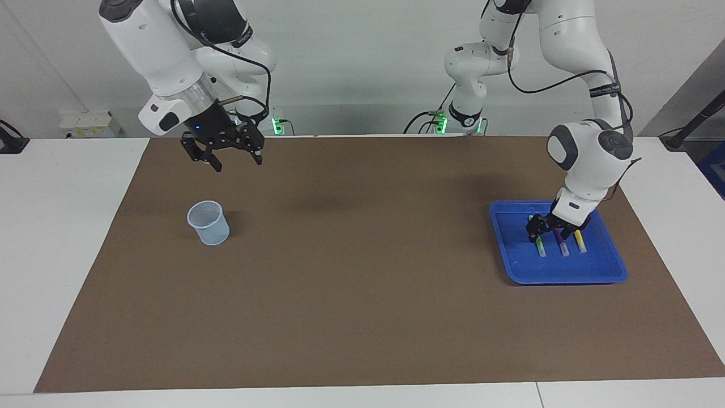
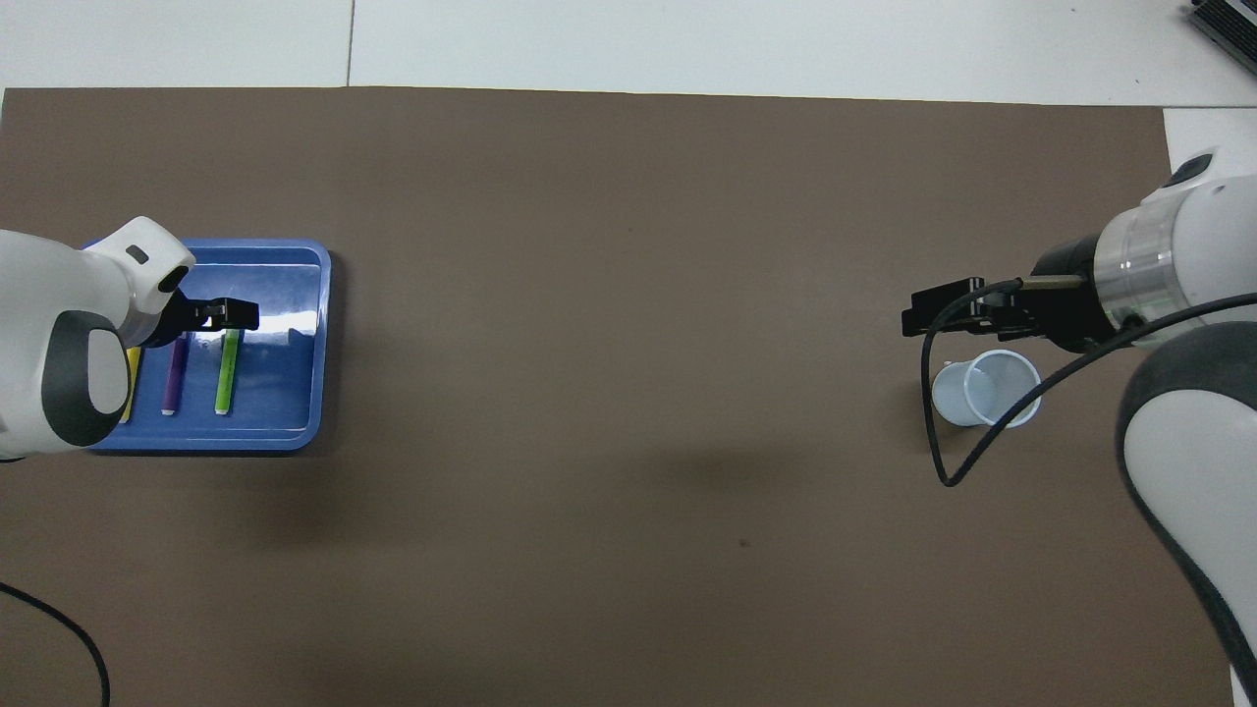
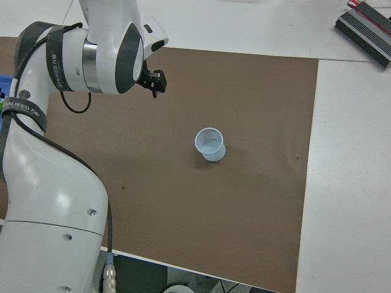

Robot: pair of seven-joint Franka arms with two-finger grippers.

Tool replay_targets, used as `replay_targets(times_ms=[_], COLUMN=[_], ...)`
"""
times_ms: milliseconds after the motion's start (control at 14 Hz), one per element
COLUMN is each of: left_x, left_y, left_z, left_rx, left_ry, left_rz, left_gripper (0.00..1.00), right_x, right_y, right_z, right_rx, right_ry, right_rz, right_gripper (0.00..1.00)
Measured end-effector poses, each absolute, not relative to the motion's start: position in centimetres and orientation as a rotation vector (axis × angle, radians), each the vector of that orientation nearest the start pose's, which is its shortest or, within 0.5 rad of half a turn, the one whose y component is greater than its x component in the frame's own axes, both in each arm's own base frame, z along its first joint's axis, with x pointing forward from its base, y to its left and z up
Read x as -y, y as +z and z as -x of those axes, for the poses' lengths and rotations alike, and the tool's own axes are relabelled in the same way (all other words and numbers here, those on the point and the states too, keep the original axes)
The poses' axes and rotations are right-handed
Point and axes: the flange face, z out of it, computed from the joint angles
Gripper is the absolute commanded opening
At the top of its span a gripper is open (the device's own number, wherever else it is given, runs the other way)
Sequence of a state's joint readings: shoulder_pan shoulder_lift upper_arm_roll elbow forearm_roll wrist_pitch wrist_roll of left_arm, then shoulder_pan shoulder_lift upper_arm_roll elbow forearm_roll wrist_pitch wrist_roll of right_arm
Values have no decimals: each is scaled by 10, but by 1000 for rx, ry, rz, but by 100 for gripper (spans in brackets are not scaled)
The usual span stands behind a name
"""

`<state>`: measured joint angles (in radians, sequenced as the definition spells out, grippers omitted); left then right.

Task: Transfer and insert pens with both arms
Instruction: 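Lower the left gripper onto the green pen while the right gripper rises, then lift the green pen with the left gripper while the right gripper approaches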

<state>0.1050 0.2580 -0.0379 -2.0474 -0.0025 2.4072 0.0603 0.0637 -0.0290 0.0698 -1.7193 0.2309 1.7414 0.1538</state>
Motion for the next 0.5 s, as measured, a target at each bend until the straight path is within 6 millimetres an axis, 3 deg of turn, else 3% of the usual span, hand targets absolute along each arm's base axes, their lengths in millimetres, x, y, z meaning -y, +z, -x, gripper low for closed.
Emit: replay_targets(times_ms=[215, 501], left_x=[-46, -52], left_y=[305, 302], left_z=[-600, -600], left_rx=[29, 18], left_ry=[-162, -156], left_rz=[3143, 3142], left_gripper=[98, 65], right_x=[-120, -153], right_y=[584, 568], right_z=[-547, -546], right_rx=[-206, -356], right_ry=[-25, -44], right_rz=[2859, 2795], right_gripper=[100, 100])
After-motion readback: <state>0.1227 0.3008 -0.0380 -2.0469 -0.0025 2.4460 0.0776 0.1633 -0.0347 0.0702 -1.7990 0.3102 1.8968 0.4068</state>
